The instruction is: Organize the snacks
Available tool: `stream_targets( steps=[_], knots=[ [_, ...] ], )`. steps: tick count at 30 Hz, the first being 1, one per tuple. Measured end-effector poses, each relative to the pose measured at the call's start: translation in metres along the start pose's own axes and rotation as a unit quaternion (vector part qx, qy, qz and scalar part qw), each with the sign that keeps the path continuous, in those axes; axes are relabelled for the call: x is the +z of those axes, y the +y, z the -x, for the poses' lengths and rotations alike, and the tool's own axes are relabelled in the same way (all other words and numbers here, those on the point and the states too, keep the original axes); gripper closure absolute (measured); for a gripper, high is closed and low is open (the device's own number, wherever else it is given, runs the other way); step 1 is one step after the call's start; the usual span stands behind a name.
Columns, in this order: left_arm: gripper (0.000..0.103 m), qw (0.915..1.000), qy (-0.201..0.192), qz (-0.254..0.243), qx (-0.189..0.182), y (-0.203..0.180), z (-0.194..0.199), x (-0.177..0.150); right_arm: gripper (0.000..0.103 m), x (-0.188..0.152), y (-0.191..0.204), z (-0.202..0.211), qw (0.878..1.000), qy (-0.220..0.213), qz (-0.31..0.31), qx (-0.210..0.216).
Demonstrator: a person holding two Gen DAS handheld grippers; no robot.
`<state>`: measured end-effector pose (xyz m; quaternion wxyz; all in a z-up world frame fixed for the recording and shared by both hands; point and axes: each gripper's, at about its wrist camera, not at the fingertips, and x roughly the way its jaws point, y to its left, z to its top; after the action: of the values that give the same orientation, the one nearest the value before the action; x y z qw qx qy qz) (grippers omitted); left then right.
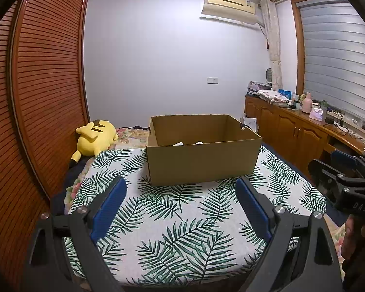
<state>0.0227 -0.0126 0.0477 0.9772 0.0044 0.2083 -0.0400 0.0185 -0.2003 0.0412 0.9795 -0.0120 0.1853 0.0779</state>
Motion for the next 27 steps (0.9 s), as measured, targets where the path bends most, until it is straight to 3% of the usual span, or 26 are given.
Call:
stream_targets(
  steps=[27],
  knots=[
    [0.011, 1.0, -0.004, 0.0, 0.002, -0.0009, 0.0034, -0.0001, 0.0, 0.0009, -0.001, 0.0015, 1.0, -0.003, 0.0, 0.0]
  ],
)
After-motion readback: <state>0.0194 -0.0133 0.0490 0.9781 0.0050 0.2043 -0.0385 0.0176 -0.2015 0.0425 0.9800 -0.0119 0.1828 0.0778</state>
